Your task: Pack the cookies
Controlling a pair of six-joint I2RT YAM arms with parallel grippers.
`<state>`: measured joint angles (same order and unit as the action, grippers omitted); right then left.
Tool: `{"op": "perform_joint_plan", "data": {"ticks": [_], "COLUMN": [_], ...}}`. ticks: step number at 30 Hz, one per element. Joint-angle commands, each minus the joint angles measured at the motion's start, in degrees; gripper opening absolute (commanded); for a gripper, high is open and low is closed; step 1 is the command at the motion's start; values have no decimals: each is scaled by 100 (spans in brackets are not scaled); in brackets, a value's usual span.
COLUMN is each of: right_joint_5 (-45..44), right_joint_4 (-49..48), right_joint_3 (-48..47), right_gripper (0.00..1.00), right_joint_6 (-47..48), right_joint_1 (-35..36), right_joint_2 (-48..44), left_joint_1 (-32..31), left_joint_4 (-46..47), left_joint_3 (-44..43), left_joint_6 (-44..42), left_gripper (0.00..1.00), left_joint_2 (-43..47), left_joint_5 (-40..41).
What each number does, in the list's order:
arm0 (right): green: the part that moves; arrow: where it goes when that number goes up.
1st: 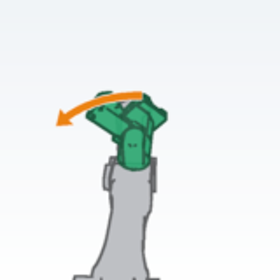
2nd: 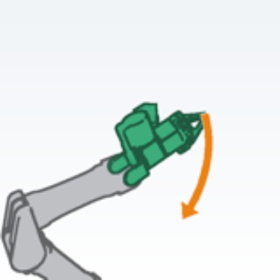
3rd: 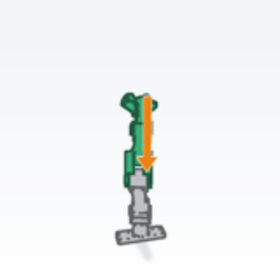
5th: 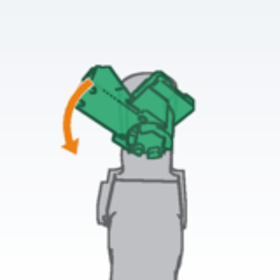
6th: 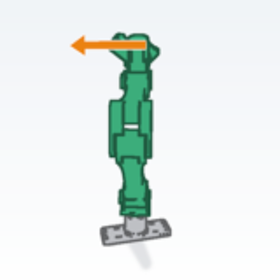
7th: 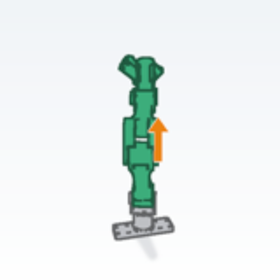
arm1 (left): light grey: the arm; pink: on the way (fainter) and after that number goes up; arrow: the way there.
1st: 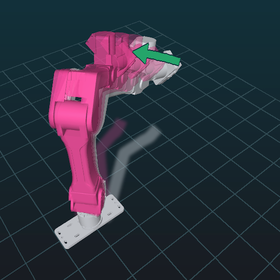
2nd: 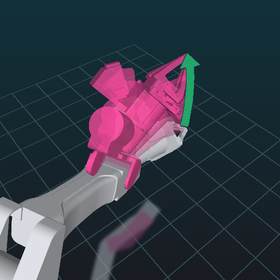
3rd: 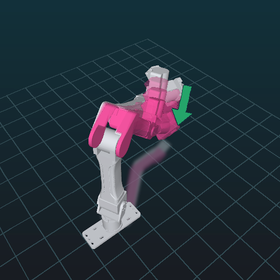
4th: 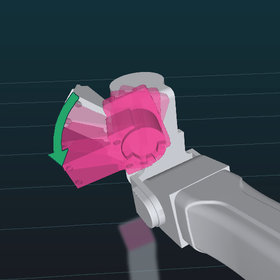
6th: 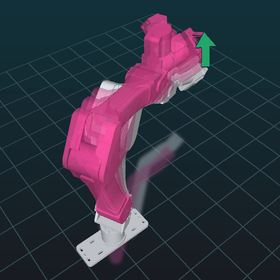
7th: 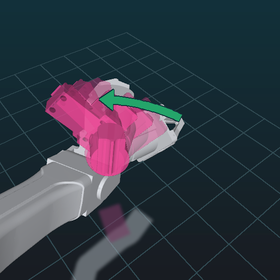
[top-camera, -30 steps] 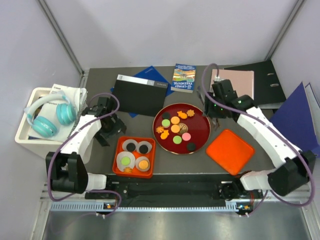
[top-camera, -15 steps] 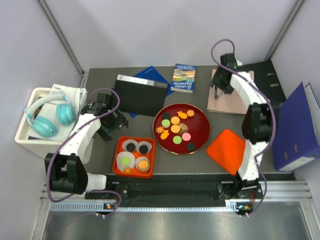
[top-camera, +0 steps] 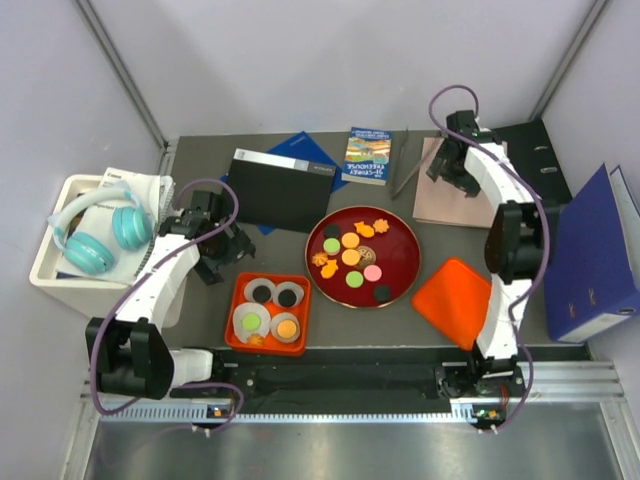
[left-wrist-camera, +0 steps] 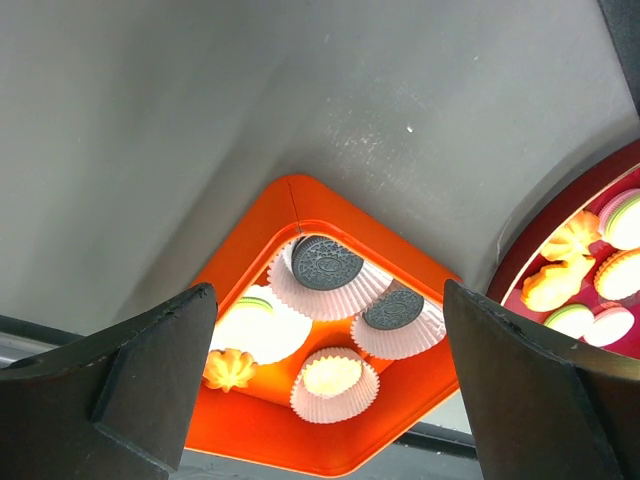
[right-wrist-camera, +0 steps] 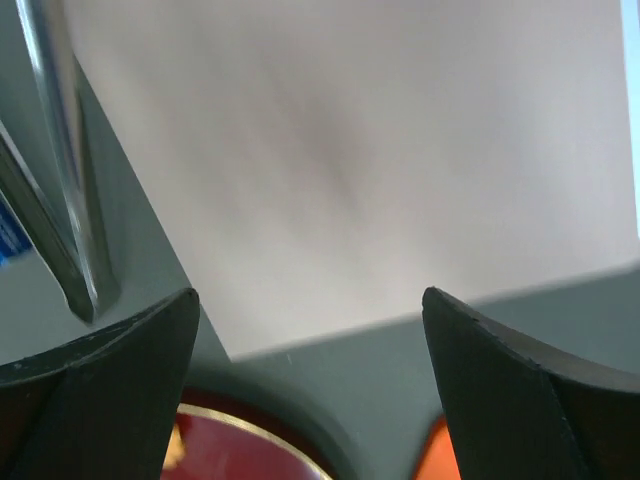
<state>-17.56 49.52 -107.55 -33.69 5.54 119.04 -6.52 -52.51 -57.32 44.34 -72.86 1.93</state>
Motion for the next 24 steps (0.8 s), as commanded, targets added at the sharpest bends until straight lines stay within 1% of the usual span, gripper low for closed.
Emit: {"op": "perform_joint_plan", "data": {"ticks": [1, 2, 3, 4, 5, 6, 9, 11, 13, 14, 17, 19, 24], "right_joint_5": [182, 279, 306, 367, 559, 639, 684, 492, 534, 465, 403, 341, 201], "right_joint_4": [-836, -882, -908, -987, -979, -988, -725, -375, -259, -145, 110, 172, 102], "right_joint_3": [1808, 2164, 2516, 3189, 3474, 3947, 4364, 4558, 4794, 4857, 5164, 5515, 6428], "right_gripper": [90, 89, 87, 86, 84, 80, 77, 76, 74, 74, 73, 72, 66], "right_joint_6": [-568, -647, -769, -814, -849, -806, -718, -805, -1033, -1156, -1604, -1895, -2544], "right_joint_1": [43, 61, 79, 79, 79, 114, 596, 1148, 1510, 1859, 2362, 2478, 2478], "right_joint_2": [-2005, -2626, -2884, -3165, -3560, -3772, -4282, -4442, -4644, -4697, -4908, -5118, -5769], "left_joint_1": [-42, -68, -86, -121, -147, -191, -384, -551, -735, -788, -938, -991, -1053], "left_joint_4": [154, 162, 171, 188, 206, 224, 241, 250, 250, 250, 198, 171, 110], "left_joint_3": [-209, -227, -253, -253, -253, -253, -288, -306, -359, -368, -438, -447, -394], "left_joint_6": [-171, -171, -171, -171, -171, -206, -267, -285, -320, -338, -356, -364, -364], "left_gripper": [99, 99, 99, 99, 99, 99, 99, 99, 99, 99, 99, 99, 99], "left_joint_2": [132, 132, 132, 140, 141, 149, 167, 202, 202, 193, 184, 211, 237], "left_joint_5": [9, 0, 0, -26, -35, -35, 52, 149, 211, 280, 378, 395, 422]}}
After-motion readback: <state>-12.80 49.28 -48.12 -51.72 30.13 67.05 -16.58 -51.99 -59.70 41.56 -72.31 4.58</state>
